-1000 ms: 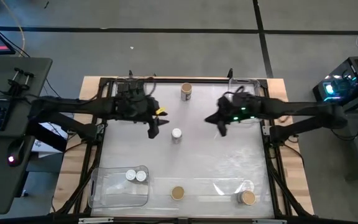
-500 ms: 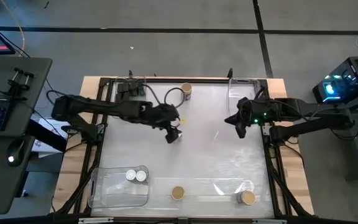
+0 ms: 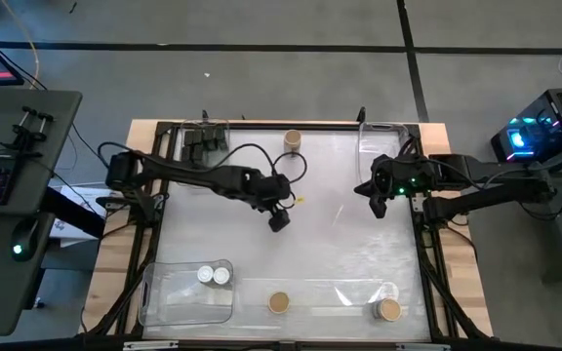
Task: Sort spices by type
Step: Put the white seasoning bottle into the bottom transparent bin
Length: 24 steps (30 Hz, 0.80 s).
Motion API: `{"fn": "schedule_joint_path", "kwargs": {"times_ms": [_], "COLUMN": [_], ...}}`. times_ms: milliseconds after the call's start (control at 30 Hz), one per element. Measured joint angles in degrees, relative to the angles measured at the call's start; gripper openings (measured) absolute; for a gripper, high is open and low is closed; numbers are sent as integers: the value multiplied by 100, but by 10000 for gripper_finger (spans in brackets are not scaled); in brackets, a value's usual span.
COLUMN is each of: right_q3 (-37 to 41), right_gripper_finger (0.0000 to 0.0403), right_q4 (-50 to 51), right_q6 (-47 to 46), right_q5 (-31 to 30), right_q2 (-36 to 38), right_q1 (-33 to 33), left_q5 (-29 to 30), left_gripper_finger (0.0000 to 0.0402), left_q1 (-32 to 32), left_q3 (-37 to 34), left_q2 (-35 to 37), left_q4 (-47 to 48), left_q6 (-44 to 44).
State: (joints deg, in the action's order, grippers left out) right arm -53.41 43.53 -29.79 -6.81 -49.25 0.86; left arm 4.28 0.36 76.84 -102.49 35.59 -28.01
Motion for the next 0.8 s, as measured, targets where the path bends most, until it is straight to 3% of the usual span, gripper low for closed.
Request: {"fn": "schedule_joint_path", "kwargs": {"times_ms": [467, 567, 733, 800], "right_q3": [2, 2, 2, 2], "right_gripper_finger": [0, 0, 0, 0], "right_q4": [-88, -113, -141, -140], "right_q6": [-126, -119, -75, -60], "right_q5": [7, 17, 17, 17], "right_q2": [-187, -233, -264, -262], "right_q1": [0, 0, 0, 0], "left_q5": [76, 74, 104, 94], "left_gripper_finger": [314, 275, 165, 167], "left_q1": [81, 81, 81, 81], "left_q3": [0, 0, 0, -5], "left_q2": [-444, -444, -441, -381], "left_q4": [168, 174, 176, 194], "left_q6": [161, 135, 115, 261]}}
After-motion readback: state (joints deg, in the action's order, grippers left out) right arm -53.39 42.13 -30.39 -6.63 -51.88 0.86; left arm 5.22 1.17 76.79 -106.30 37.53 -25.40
